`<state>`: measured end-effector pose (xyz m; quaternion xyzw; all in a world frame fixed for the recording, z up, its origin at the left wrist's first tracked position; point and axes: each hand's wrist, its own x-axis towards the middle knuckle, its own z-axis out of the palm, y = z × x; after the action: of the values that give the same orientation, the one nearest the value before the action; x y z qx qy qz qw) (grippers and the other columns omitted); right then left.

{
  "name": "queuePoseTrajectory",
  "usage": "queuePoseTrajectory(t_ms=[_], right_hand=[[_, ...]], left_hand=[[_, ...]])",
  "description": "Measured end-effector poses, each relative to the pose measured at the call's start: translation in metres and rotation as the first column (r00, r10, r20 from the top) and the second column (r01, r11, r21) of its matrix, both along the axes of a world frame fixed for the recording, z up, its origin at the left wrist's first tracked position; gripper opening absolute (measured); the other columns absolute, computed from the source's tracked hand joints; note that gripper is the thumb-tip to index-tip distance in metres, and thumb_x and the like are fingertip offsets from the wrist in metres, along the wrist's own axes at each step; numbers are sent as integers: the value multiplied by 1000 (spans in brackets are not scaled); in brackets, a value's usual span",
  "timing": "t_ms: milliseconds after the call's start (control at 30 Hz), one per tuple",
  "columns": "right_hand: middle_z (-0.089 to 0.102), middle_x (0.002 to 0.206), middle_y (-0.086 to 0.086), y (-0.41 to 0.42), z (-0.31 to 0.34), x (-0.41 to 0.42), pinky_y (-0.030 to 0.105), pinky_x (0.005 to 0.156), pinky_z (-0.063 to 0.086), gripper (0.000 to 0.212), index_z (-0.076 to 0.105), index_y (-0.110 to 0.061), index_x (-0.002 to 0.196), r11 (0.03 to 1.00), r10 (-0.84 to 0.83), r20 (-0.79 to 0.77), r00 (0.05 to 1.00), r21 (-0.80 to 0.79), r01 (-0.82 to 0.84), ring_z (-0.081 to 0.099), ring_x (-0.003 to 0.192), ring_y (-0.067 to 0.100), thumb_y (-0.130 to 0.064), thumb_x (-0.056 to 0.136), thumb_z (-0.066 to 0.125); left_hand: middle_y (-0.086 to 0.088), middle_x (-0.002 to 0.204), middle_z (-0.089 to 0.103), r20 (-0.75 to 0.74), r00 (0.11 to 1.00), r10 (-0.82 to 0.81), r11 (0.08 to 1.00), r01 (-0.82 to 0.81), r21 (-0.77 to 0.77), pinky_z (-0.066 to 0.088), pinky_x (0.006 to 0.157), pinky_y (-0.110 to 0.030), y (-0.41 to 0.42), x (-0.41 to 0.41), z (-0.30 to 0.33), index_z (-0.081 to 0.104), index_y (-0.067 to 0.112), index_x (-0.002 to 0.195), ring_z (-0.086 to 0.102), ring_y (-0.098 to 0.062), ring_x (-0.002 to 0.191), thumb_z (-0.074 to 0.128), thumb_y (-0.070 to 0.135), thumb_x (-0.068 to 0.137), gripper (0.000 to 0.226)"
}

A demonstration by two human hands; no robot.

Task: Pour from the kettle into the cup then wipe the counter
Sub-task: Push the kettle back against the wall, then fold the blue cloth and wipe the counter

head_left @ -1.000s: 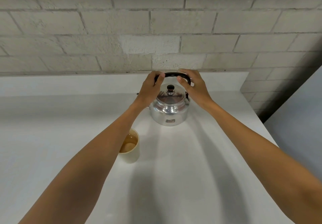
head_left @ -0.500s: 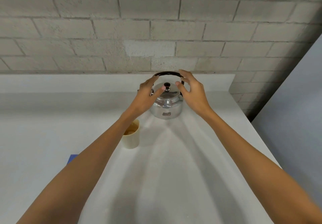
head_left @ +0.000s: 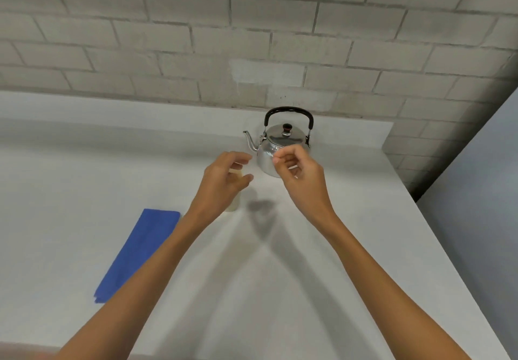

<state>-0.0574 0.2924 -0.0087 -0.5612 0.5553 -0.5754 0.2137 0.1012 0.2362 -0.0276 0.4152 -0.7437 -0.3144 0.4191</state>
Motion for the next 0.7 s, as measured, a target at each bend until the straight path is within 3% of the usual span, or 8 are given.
queuePoseTrajectory(t_ms=[133, 267, 400, 700], right_hand=[[64, 82, -9, 8, -13, 27, 8, 65, 43, 9, 60, -21, 87, 996, 83, 17, 996, 41, -83, 54, 70, -2, -12, 88, 61], [65, 87, 1, 8, -30, 59, 9, 67, 43, 12, 59, -19, 84, 979, 177, 48, 983, 96, -181, 53, 72, 1, -7, 86, 61], [63, 86, -7, 3, -49, 94, 8, 68, 44, 9, 59, -15, 85, 942, 289, 61, 955, 157, -295, 54, 73, 0, -6, 86, 62], [63, 109, 6, -22, -88, 164, 7, 73, 46, 17, 63, -9, 97, 853, 430, 31, 902, 313, -417, 60, 92, 11, 1, 86, 54]], left_hand=[[5, 103, 63, -38, 997, 61, 998, -62, -5, 49, 75, -10, 25, 34, -5, 62, 19, 108, 60, -1, 90, 70, 8, 80, 31], [7, 102, 63, -42, 984, 175, 984, -174, 27, 50, 73, -10, 41, 66, -14, 61, 21, 110, 60, -5, 92, 71, 11, 80, 33], [8, 103, 64, -40, 958, 285, 955, -280, 96, 51, 73, -12, 54, 96, -27, 61, 25, 110, 62, -8, 93, 71, 14, 81, 32], [4, 104, 62, 13, 885, 465, 866, -458, 202, 49, 70, -9, 73, 153, -60, 60, 18, 109, 59, -7, 91, 71, 8, 79, 34]])
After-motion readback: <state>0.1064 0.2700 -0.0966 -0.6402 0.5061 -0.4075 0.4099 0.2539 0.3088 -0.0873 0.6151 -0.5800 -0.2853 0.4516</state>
